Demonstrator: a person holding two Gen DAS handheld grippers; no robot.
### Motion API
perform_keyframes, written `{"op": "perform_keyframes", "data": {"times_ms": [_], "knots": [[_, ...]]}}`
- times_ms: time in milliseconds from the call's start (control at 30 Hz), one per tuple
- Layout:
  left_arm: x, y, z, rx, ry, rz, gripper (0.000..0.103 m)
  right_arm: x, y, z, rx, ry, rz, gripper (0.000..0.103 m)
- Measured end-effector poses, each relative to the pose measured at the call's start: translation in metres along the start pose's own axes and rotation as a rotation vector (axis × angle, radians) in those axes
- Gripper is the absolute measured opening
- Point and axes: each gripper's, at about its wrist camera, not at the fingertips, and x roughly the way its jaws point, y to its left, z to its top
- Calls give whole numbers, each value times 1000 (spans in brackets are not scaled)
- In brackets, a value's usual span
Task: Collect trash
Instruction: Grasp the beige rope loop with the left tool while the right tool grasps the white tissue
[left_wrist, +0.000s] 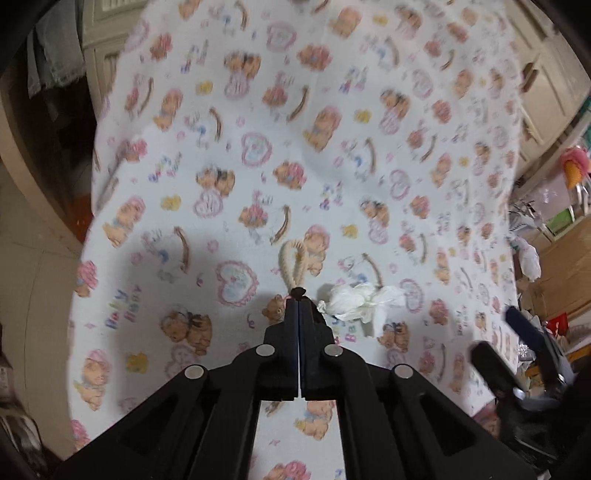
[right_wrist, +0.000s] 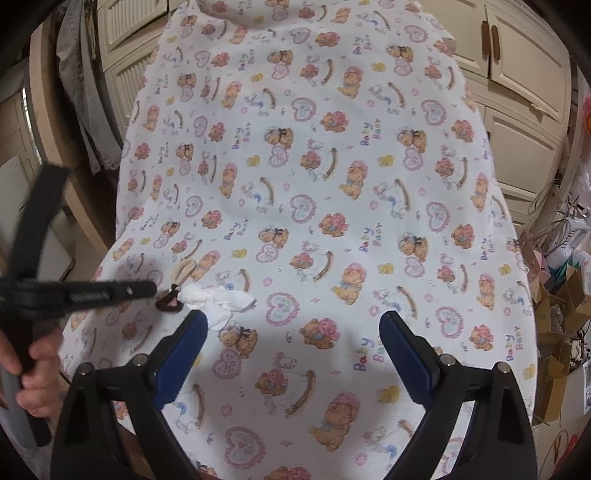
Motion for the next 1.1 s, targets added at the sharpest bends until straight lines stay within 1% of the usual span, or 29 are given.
{"op": "perform_keyframes", "data": {"times_ms": [33, 67, 100, 167, 200, 300, 333, 467, 500, 533, 567, 600, 700, 800, 833, 900, 967, 1000, 1100], "knots": [[-5, 1, -1, 8, -7, 2, 0, 1, 1, 0, 0, 4, 9, 90], [-9, 3, -2, 10, -10, 3, 0, 4, 4, 0, -2, 12, 22, 89], [-11, 5, -2, 7, -9, 3, 0, 7, 7, 0, -5, 22, 34, 89], [-12, 11, -4, -8, -3, 8, 0, 15, 15, -2, -17, 38, 42, 84], [-12, 13, -4, -11, -2, 16, 0, 20, 20, -1, -31, 50, 43, 79], [-14, 19, -5, -1, -8, 62, 0, 35, 33, 0, -55, 73, 51, 72], [-15, 20, -5, 1, -11, 70, 0, 41, 38, 1, -54, 78, 53, 67], [-16, 25, -3, -18, -13, 55, 1, 63, 48, 1, -50, 107, 68, 54], [-15, 26, -3, -22, -12, 44, 8, 69, 50, 1, -52, 116, 67, 47], [-15, 26, -2, -27, -7, 29, 25, 74, 52, 0, -51, 126, 69, 33], [-13, 27, -1, -35, 6, 8, 33, 79, 53, -1, -48, 141, 85, 24], [-10, 26, -1, -42, 21, -25, 37, 81, 53, -2, -44, 150, 99, 3], [-3, 20, -1, -56, 50, -78, 37, 74, 53, -3, -58, 128, 79, 3], [7, 11, -2, -76, 84, -127, 37, 58, 47, -1, -45, 85, 87, 3], [10, 8, -2, -80, 91, -131, 37, 52, 42, 1, -33, 70, 86, 3], [16, 4, -3, -92, 89, -118, 37, 44, 33, 3, -8, 54, 97, 3], [20, 3, -2, -126, 85, -119, 35, 39, 24, 4, 14, 54, 105, 3], [24, 1, -2, -128, 92, -112, 34, 37, 20, 4, 23, 53, 104, 3], [33, -5, -2, -101, 103, -34, 30, 34, 12, 4, 39, 52, 91, 3]]}}
